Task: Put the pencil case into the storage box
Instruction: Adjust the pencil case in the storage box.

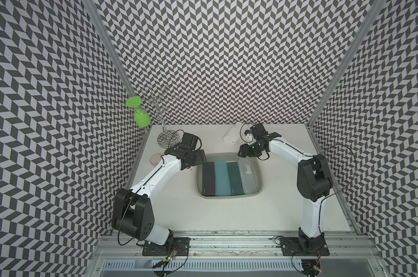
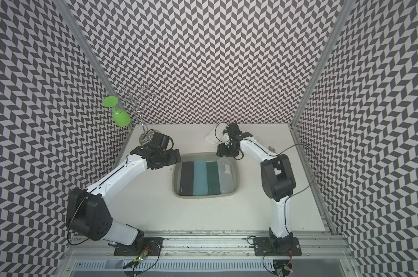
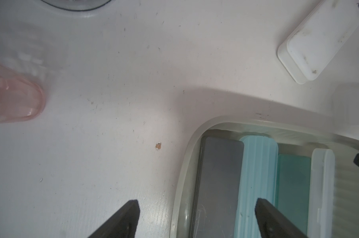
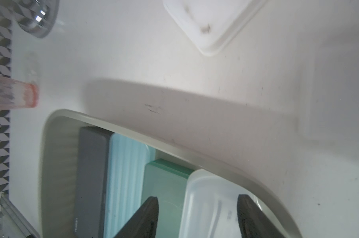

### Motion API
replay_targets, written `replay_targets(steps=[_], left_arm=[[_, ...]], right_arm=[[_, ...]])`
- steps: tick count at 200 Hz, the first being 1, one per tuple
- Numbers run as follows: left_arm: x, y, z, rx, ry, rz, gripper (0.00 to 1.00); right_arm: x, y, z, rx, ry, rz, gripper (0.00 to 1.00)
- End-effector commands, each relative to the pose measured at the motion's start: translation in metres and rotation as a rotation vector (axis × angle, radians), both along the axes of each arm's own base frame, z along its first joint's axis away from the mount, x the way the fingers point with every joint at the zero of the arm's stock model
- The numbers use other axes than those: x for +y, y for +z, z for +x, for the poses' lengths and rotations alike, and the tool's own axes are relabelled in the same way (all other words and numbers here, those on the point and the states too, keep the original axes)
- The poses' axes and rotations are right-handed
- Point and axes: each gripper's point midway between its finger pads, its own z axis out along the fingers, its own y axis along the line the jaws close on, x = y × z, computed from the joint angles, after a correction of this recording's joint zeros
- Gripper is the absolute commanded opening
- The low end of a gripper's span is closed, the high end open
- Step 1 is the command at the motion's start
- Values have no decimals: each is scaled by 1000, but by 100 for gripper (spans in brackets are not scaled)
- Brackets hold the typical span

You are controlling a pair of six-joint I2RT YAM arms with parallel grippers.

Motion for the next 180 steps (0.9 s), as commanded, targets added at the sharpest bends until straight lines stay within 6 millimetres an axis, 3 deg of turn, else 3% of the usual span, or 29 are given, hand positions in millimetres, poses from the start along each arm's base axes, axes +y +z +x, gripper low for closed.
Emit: replay_targets(steps=[1,41,56,70,96,127,180], left_arm=[[-5,13,9,-33,-23,9,93],[-18,27,21,-66,-61,-8,93],[-28,27,23,-69,-82,-20,93],[-36,23,25,-66,-96,-23,93],[-40,15,24,-56,-91,-26,93],[-35,5,18,-41,-84,-11,93],[-27,-4,16,-18,-76,-2,93]], right_arm=[[-11,62,17,-144,-8,-4,66],[-68,75,40,-163,-113,-31,70],[-80,78,43,-163,-113,-8,69],[-71,83,37,-156,-66,22,66],[-28,83,8,-105,63,112,54],[18,63,-40,-9,181,191,46],[32,21,-91,114,231,241,42]])
